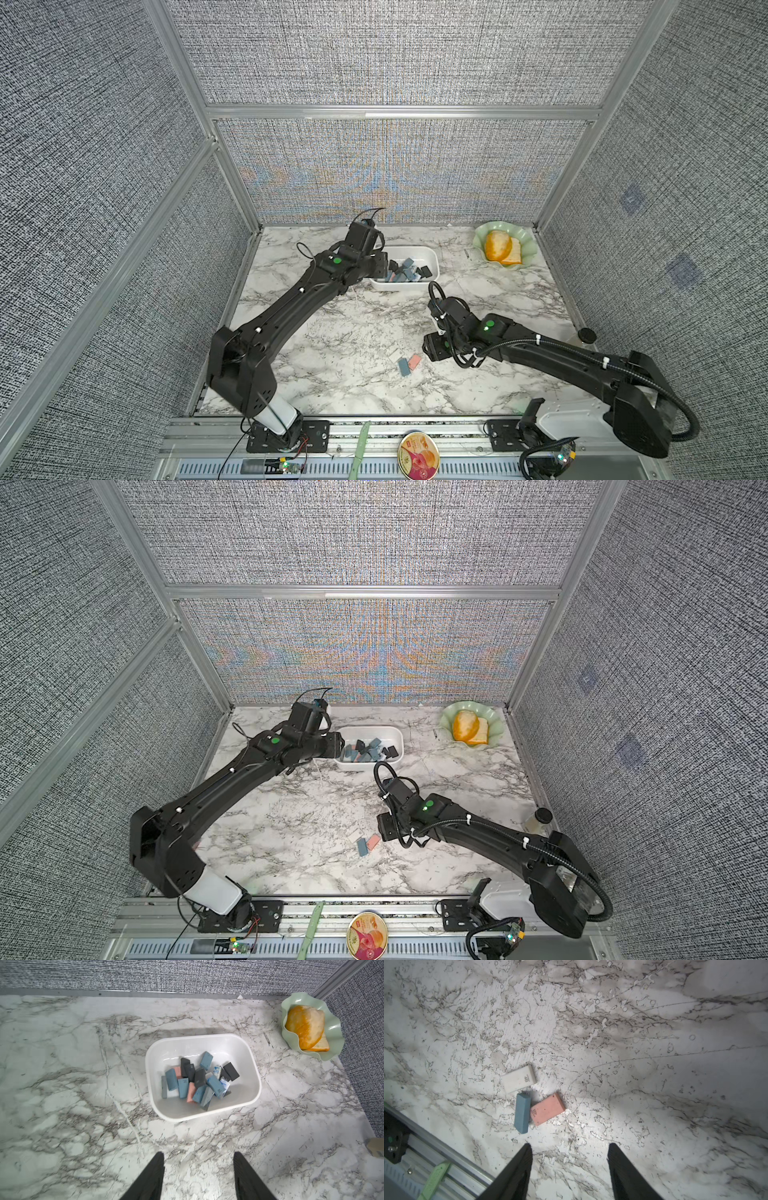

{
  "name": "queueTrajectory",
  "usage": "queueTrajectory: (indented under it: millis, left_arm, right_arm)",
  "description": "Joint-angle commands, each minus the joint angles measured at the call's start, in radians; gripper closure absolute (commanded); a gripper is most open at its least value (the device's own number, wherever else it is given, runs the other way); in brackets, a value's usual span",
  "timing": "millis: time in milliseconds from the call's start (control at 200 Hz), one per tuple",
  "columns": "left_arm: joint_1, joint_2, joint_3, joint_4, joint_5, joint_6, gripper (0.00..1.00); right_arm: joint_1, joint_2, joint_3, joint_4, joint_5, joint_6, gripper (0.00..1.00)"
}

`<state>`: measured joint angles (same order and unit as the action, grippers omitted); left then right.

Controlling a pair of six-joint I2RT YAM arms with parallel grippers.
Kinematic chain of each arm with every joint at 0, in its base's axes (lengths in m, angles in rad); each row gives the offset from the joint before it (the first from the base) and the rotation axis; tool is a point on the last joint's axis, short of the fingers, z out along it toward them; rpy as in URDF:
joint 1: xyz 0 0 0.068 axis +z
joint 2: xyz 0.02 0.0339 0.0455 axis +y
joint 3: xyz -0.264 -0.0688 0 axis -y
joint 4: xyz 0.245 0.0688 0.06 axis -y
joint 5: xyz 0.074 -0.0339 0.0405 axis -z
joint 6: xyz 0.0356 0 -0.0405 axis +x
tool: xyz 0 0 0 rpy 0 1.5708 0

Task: Put the eraser in the storage box
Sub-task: Pick up the eraser from the center of the board.

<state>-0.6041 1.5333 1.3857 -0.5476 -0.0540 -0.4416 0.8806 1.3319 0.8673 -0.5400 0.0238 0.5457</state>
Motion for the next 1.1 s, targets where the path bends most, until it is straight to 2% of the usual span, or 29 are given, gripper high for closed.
queueTrajectory:
  millis: [0,285,645,1096]
  left_arm:
    - [0.003,-0.084,-0.088,0.038,-0.041,-0.051,0.44]
    - [0.003,-0.27,-0.302,0.162,-0.023,-0.063,0.44]
    - [0.003,-0.293,-0.326,0.138,0.003,-0.065,0.44]
    - [0.003,-0.317,-0.366,0.153,0.025,-0.053,0.44]
  right_arm:
    - [0.022,0.03,0.012,0.049,0.055,0.14,0.38]
    - [0.065,0.147,0.01,0.043,0.064,0.318,0.34]
    - [0.093,0.308,0.135,-0.059,0.07,0.391,0.3]
    - [0.095,0.398,0.187,-0.132,0.076,0.445,0.29]
